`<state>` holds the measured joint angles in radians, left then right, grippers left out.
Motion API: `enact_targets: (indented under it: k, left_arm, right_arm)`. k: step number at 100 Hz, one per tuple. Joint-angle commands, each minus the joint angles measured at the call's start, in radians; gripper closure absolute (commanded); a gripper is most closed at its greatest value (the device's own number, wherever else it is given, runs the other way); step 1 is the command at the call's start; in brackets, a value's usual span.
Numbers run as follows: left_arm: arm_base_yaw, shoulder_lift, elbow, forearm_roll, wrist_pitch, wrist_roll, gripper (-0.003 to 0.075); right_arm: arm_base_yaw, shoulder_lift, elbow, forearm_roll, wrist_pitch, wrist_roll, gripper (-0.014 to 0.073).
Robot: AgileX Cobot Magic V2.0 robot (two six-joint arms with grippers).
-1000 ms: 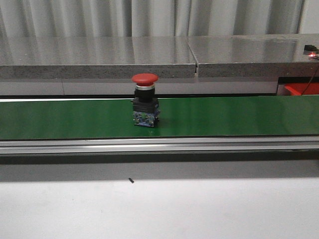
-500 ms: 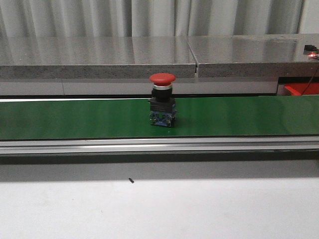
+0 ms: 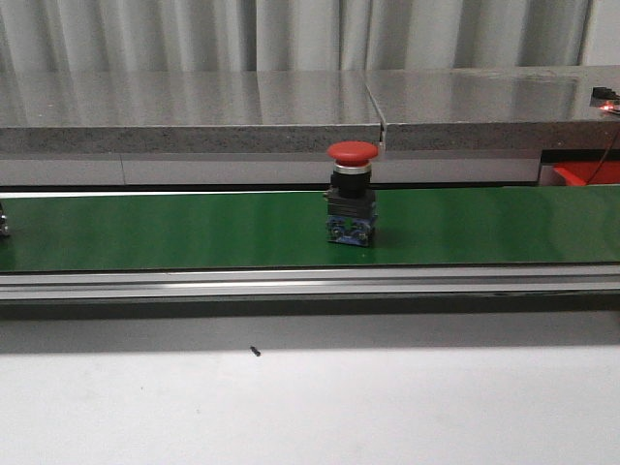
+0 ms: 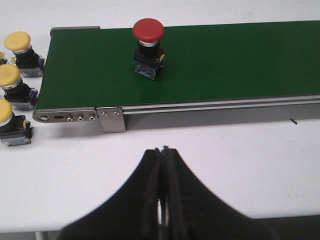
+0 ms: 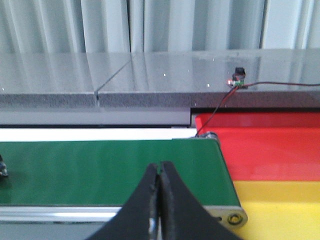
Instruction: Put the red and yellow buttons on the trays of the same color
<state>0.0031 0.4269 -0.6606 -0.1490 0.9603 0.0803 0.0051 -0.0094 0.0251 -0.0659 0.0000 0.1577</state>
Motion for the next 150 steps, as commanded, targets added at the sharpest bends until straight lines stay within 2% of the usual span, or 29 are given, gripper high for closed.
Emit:
enact_targets:
  k: [1, 20, 39, 77, 95, 102, 109, 128, 133, 138, 150]
  left_arm:
    - [-0.008, -0.005, -0.025, -0.018, -0.055, 0.0, 0.0741]
    - [-0.008, -0.006, -0.025, -0.018, -0.055, 0.0, 0.0741]
    - [-0.008, -0.006, -0.025, -0.018, -0.055, 0.0, 0.0741]
    - [-0.008, -0.006, -0.025, -0.018, -0.055, 0.0, 0.0741]
    - [-0.008, -0.006, -0.025, -0.018, -0.055, 0.0, 0.0741]
    - [-0.008, -0.006, -0.025, -0.018, -0.055, 0.0, 0.0741]
    - [-0.008, -0.006, -0.025, -0.018, -0.055, 0.0, 0.0741]
    - [-0.008, -0.006, -0.025, -0.018, -0.055, 0.0, 0.0741]
    - [-0.008, -0.006, -0.025, -0.018, -0.055, 0.0, 0.0741]
    - [-0.008, -0.006, -0.025, -0.018, -0.055, 0.0, 0.0741]
    - [-0.008, -0.006, -0.025, -0.018, -0.055, 0.0, 0.0741]
  right_arm:
    - [-0.005, -0.017, -0.06, -0.002, -0.077, -0.001, 0.0685]
    - [-0.004, 0.064, -0.178, 0.003, 0.033, -0.001, 0.0679]
    - [-0.001, 0.227, -0.349, 0.003, 0.226, -0.001, 0.0676]
    - [0.0, 0.638, -0.645, 0.003, 0.321, -0.015, 0.0676]
    - [0.066, 0.797, -0.798, 0.003, 0.442, -0.051, 0.0645]
    - [0.108, 0.858, -0.857, 0.007, 0.497, -0.054, 0.059]
    - [0.152, 0.916, -0.908, 0.009, 0.529, -0.056, 0.0498]
    - [0.254, 1.053, -1.014, 0.011, 0.566, -0.065, 0.0105]
    - [0.274, 1.09, -1.047, 0.011, 0.601, -0.065, 0.0039]
    - [0.291, 1.129, -1.087, 0.011, 0.641, -0.065, 0.0013]
    - [0.323, 1.239, -1.175, 0.011, 0.747, -0.082, 0.0036]
